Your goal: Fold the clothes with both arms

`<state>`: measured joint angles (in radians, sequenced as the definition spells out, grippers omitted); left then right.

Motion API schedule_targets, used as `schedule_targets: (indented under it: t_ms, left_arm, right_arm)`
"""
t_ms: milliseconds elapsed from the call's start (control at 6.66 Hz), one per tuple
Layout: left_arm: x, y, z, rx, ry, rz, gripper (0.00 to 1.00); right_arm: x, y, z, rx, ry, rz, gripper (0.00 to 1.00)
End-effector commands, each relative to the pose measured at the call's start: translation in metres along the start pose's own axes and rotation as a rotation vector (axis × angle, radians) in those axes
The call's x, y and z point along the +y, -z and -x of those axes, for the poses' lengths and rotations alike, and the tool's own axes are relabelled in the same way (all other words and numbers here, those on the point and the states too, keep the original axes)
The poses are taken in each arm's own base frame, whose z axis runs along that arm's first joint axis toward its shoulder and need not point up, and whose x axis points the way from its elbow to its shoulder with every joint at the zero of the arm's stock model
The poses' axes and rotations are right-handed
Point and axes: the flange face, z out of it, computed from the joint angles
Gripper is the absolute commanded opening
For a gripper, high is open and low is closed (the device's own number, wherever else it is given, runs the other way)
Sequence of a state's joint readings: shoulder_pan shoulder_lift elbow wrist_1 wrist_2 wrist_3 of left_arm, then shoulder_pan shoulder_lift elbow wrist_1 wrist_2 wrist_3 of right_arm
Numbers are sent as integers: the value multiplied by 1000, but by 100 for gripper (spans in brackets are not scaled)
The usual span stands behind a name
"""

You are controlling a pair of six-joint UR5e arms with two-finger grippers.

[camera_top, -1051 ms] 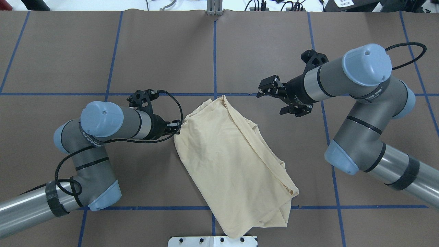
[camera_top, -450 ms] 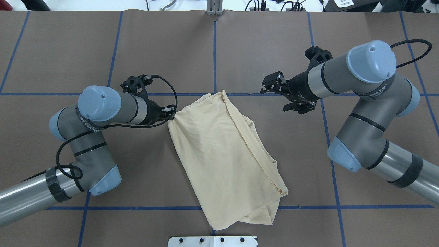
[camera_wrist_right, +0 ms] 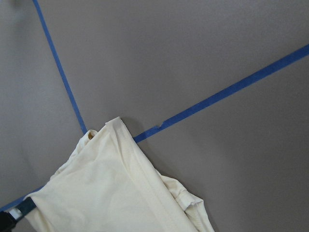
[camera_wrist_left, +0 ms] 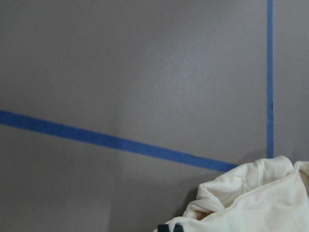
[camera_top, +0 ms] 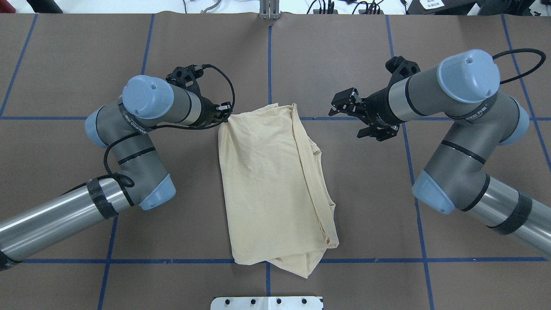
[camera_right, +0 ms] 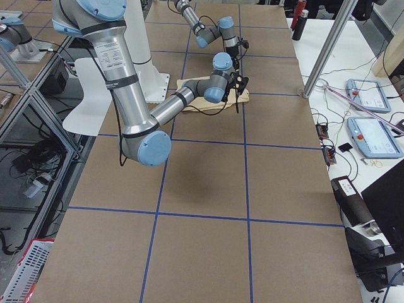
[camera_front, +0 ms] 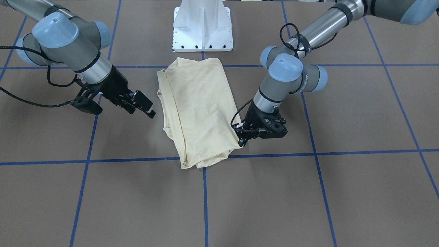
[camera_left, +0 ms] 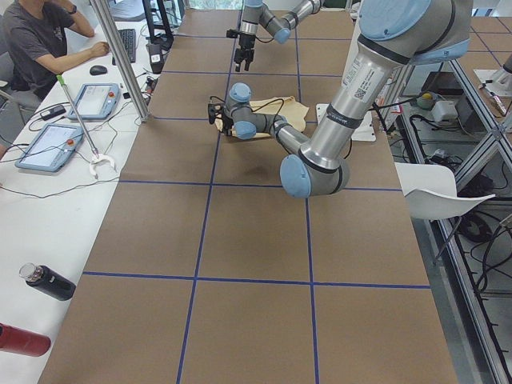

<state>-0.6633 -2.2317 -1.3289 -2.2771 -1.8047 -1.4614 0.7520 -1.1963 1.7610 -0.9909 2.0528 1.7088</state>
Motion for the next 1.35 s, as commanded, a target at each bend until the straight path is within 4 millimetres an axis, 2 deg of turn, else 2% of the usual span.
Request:
schedule_targets:
  t_ms: [0,300,600,1051,1201]
  left_arm:
    - [-50,-15,-7,-3,-20,-56,0]
    - [-74,-31,-1,0,-29,-129,0]
    - [-76,-30,-3,0,-67,-139,0]
    - [-97,-21,4,-6,-59,-165,0]
    - [-102,-19,9,-11,-55,-171,25]
  right_arm:
    - [-4,-2,-7,8,-6,-20,100]
    - [-4,-3,-14,18,-10,-20,100]
    - [-5,-5,-18,26,-13,-19,100]
    - [-3,-9,-18,30,-12,-17,100]
    - [-3,-9,-18,30,-12,-17,100]
